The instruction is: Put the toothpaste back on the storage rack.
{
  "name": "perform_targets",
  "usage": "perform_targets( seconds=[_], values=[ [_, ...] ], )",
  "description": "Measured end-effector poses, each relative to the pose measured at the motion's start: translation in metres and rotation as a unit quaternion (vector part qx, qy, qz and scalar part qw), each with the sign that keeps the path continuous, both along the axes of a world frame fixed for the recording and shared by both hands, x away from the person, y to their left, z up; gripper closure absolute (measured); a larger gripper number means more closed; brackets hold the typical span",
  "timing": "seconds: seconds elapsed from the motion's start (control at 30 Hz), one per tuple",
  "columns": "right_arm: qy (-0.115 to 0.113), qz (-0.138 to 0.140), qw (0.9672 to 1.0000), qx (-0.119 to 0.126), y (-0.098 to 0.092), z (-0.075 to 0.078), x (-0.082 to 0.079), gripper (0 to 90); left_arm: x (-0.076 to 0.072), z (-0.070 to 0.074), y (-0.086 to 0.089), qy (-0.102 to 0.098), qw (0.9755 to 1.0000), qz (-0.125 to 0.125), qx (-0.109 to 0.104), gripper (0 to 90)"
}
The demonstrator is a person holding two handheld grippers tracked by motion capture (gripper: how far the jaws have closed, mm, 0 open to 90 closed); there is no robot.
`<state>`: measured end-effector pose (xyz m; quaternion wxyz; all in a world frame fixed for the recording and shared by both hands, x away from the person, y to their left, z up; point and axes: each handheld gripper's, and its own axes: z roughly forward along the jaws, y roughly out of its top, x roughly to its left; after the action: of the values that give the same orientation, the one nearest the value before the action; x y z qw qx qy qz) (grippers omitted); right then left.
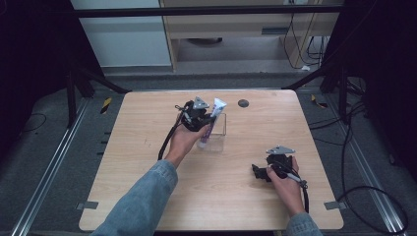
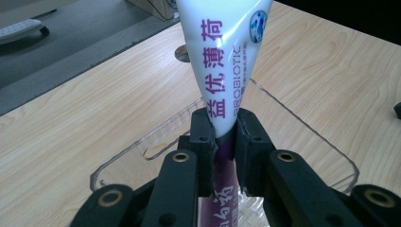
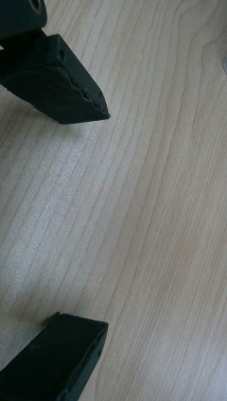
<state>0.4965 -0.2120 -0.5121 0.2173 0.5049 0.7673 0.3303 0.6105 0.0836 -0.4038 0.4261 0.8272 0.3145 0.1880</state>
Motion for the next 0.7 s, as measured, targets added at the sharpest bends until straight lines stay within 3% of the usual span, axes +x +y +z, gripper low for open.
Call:
perform_targets(
  seconds=[0.47,0.7],
  values=[
    [0.0,0.0,1.0,0.0,0.0,0.0,0.0,2.6,0.0033,0.0003,0.0029,0.005,0.9999,0.016,-0.001,78.4],
    [0.0,0.0,1.0,0.0,0.0,0.0,0.0,2.6,0.004,0.0015,-0.0028,0.007,0.9998,0.013,0.012,78.1]
  ],
)
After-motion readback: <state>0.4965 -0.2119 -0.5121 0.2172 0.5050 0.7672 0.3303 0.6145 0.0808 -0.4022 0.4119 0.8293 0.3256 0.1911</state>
